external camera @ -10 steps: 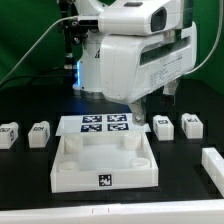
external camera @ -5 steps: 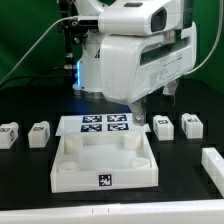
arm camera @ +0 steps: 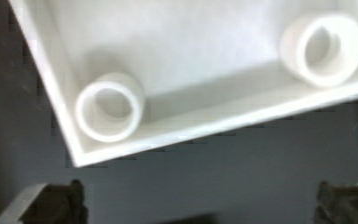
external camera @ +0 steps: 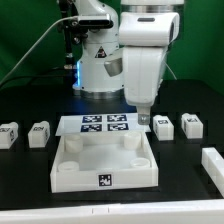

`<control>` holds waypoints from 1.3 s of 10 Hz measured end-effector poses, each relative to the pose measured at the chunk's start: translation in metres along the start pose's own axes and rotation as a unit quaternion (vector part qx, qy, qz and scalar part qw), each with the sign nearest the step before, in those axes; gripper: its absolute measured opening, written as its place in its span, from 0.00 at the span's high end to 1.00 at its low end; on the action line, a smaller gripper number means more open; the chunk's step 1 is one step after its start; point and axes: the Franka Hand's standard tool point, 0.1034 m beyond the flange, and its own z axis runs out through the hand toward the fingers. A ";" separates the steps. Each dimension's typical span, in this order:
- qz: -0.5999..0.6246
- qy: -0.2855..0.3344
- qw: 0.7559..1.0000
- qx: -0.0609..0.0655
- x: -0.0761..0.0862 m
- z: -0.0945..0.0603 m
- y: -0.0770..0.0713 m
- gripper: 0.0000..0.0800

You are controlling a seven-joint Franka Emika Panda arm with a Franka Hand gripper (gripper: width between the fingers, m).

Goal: Assemble one leg

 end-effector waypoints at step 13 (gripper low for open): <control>-0.103 0.012 0.994 0.023 -0.076 0.075 -0.067 0.19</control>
Offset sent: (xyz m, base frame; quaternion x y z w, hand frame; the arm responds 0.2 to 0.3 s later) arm 0.0000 0.0000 0.0000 0.0000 0.0000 0.0000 1.0000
